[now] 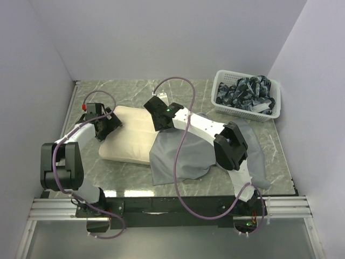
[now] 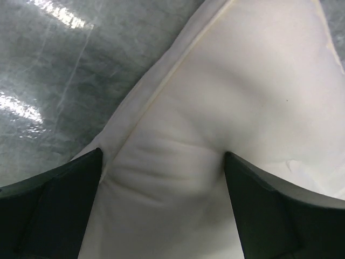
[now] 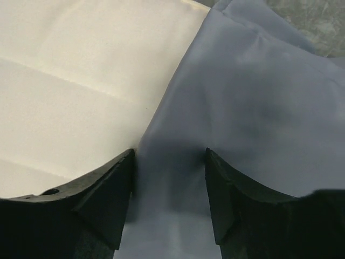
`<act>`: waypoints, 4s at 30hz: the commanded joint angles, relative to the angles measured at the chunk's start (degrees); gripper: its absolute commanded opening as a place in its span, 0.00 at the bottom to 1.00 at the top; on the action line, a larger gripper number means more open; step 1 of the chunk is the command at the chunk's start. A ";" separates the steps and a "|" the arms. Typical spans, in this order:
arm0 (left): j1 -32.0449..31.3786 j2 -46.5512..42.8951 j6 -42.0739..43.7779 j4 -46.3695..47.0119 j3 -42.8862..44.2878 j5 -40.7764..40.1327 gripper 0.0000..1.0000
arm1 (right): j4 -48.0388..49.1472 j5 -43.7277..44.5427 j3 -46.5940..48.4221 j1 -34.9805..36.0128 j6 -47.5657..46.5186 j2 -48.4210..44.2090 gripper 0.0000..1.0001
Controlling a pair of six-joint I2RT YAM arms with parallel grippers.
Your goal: Put the pillow into the pillowcase
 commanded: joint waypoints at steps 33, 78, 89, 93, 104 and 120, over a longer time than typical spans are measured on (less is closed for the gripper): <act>-10.46 -33.79 -10.85 -10.92 27.59 -0.88 0.01 | -6.95 -12.00 33.03 10.18 -3.76 -14.35 0.00; -64.27 -21.26 -8.14 0.22 25.90 -24.01 0.01 | 41.67 -35.05 -32.61 -9.87 22.43 -45.41 0.00; -49.57 -16.74 11.93 -17.89 66.58 -10.47 0.01 | 41.67 -46.47 13.26 -1.33 29.46 -19.19 0.00; -49.57 -14.70 7.02 -15.98 56.71 -9.93 0.01 | 46.30 -47.34 -3.66 -3.44 29.55 -25.33 0.00; -55.01 -11.82 -14.88 17.68 0.59 -2.38 0.01 | 65.91 -48.41 -67.46 -11.79 31.13 -32.11 0.00; -59.24 -11.55 -6.01 -2.47 17.98 -15.10 0.68 | 52.31 -30.48 -99.85 -11.09 38.68 -76.81 0.58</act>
